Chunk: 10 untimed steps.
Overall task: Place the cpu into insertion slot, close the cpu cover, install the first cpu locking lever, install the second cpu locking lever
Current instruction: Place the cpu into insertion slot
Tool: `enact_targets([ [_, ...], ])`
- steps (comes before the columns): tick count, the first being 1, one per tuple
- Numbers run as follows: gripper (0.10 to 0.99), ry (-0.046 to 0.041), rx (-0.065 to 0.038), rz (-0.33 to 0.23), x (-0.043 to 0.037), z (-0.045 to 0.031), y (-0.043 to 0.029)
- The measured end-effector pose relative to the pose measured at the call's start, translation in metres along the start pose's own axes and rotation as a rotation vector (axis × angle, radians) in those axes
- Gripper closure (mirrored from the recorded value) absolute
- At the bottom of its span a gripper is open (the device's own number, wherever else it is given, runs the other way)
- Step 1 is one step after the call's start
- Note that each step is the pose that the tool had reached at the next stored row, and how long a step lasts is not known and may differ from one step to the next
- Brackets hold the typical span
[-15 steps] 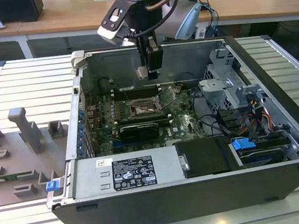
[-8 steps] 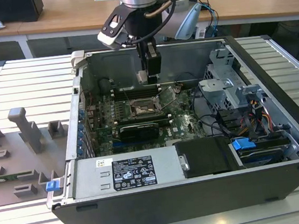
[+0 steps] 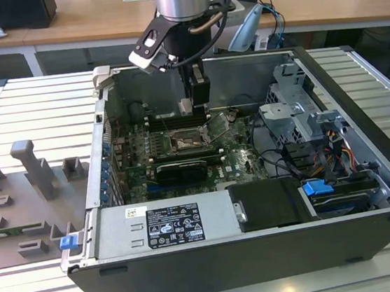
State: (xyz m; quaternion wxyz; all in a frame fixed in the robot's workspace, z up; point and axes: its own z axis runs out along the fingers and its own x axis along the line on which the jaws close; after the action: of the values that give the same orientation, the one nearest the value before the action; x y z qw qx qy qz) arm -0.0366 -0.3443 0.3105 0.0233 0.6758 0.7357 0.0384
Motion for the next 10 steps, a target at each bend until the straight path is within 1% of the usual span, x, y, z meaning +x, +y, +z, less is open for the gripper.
enact_targets([
  [3, 0.545, 0.0, 0.0, 0.0, -0.0001, 0.0065, -0.0007],
  [6, 0.545, 0.0, 0.0, 0.0, -0.0002, 0.0112, -0.0013],
  [10, 0.545, 0.0, 0.0, 0.0, -0.0002, 0.0151, -0.0016],
])
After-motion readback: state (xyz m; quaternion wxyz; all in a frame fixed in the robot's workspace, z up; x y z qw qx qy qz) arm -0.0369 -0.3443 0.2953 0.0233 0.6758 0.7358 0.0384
